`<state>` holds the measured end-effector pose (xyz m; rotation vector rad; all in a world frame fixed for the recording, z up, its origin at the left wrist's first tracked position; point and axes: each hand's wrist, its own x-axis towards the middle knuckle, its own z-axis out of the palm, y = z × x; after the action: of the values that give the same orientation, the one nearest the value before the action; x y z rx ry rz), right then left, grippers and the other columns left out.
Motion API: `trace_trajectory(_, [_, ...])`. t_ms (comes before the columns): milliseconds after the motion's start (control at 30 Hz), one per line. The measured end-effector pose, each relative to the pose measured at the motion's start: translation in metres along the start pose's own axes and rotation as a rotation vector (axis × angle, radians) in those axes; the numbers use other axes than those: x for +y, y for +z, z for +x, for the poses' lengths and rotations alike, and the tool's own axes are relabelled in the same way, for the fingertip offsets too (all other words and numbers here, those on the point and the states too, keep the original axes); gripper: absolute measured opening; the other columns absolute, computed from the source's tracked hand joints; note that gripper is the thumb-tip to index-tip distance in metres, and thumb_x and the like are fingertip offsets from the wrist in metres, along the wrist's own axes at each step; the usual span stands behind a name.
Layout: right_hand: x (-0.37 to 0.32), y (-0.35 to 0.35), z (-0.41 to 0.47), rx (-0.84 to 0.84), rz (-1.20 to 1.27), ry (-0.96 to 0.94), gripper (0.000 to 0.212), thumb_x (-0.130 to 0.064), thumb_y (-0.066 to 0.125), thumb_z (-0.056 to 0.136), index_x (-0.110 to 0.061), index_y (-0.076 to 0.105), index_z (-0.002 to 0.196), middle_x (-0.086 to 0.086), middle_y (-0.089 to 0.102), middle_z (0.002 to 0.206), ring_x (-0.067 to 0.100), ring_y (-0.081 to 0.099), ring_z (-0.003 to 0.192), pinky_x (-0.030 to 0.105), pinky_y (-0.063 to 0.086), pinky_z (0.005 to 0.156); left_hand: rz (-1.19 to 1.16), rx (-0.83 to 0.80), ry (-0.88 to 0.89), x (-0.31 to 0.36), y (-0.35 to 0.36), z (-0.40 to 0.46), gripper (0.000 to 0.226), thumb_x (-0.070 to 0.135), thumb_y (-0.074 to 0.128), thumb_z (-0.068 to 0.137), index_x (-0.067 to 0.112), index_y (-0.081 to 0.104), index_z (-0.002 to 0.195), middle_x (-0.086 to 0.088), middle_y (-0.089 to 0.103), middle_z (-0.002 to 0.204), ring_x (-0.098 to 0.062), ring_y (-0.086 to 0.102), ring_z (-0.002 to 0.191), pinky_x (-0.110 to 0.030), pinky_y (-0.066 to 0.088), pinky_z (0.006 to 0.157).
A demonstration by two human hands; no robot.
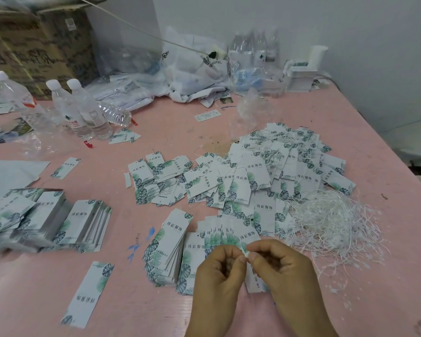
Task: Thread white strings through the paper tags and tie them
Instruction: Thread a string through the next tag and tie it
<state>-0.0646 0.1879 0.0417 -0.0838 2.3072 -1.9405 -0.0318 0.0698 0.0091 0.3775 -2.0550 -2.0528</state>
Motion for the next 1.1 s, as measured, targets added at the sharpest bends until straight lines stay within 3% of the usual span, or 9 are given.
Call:
trace_trajectory(433, [0.001, -0.006, 0.002, -0.094, 0.026, 0.014, 0.032, 0.004, 0.072, 0.08, -0.027, 0.077, 0.071, 0.005, 0.065, 0.055, 0.008, 0.056, 0.049, 0.018, 0.047, 0.051, -0.004, -0.044, 0.013, 0.004, -0.005, -0.003, 0.006, 0.029, 0.069, 0.079, 0.025, 0.07, 0.075, 0.007, 0.053, 0.057, -0.009, 0.044, 0.057, -0.022, 0.037, 0.056])
trace_trajectory(600, [0.004, -0.009, 0.003, -0.126, 0.057, 0.011, 0.031, 0.003, 0.072, 0.08, -0.027, 0.078, 0.073, 0.006, 0.063, 0.053, 0.009, 0.056, 0.049, 0.018, 0.046, 0.051, -0.051, -0.091, -0.011, 0.007, -0.008, -0.001, 0.021, 0.043, 0.072, 0.07, 0.022, 0.071, 0.072, 0.003, 0.056, 0.054, -0.011, 0.049, 0.054, -0.023, 0.041, 0.055])
trace_trajectory(733, [0.007, -0.008, 0.006, -0.159, 0.092, 0.013, 0.032, 0.004, 0.072, 0.08, -0.027, 0.078, 0.075, 0.007, 0.065, 0.055, 0.009, 0.057, 0.05, 0.019, 0.048, 0.052, -0.08, -0.073, -0.064, 0.009, -0.011, 0.0, 0.013, 0.03, 0.074, 0.072, 0.017, 0.074, 0.071, -0.001, 0.059, 0.053, -0.013, 0.05, 0.051, -0.025, 0.043, 0.052])
trace_trajectory(900, [0.014, -0.002, 0.008, -0.205, 0.119, 0.01, 0.04, 0.005, 0.064, 0.087, -0.033, 0.076, 0.092, 0.006, 0.072, 0.074, 0.012, 0.063, 0.06, 0.02, 0.051, 0.059, -0.099, -0.023, -0.062, 0.01, -0.016, -0.001, 0.01, 0.019, 0.065, 0.075, 0.012, 0.069, 0.071, 0.0, 0.06, 0.055, -0.012, 0.05, 0.051, -0.021, 0.042, 0.051])
trace_trajectory(1000, [0.024, -0.01, 0.014, -0.204, -0.114, -0.037, 0.045, -0.002, 0.062, 0.09, -0.044, 0.067, 0.105, -0.013, 0.071, 0.099, 0.004, 0.064, 0.086, 0.019, 0.049, 0.078, -0.15, -0.064, -0.071, 0.017, -0.02, 0.0, 0.01, 0.021, 0.065, 0.076, 0.018, 0.069, 0.067, 0.0, 0.057, 0.053, -0.011, 0.049, 0.049, -0.017, 0.042, 0.051])
trace_trajectory(1100, [0.027, -0.018, 0.019, -0.476, -0.217, -0.048, 0.05, -0.016, 0.062, 0.088, -0.051, 0.054, 0.124, -0.026, 0.059, 0.125, -0.006, 0.053, 0.116, 0.019, 0.041, 0.094, -0.215, -0.131, -0.1, 0.02, -0.021, 0.003, 0.013, 0.035, 0.068, 0.07, 0.022, 0.068, 0.068, -0.003, 0.051, 0.053, -0.013, 0.046, 0.047, -0.014, 0.038, 0.05])
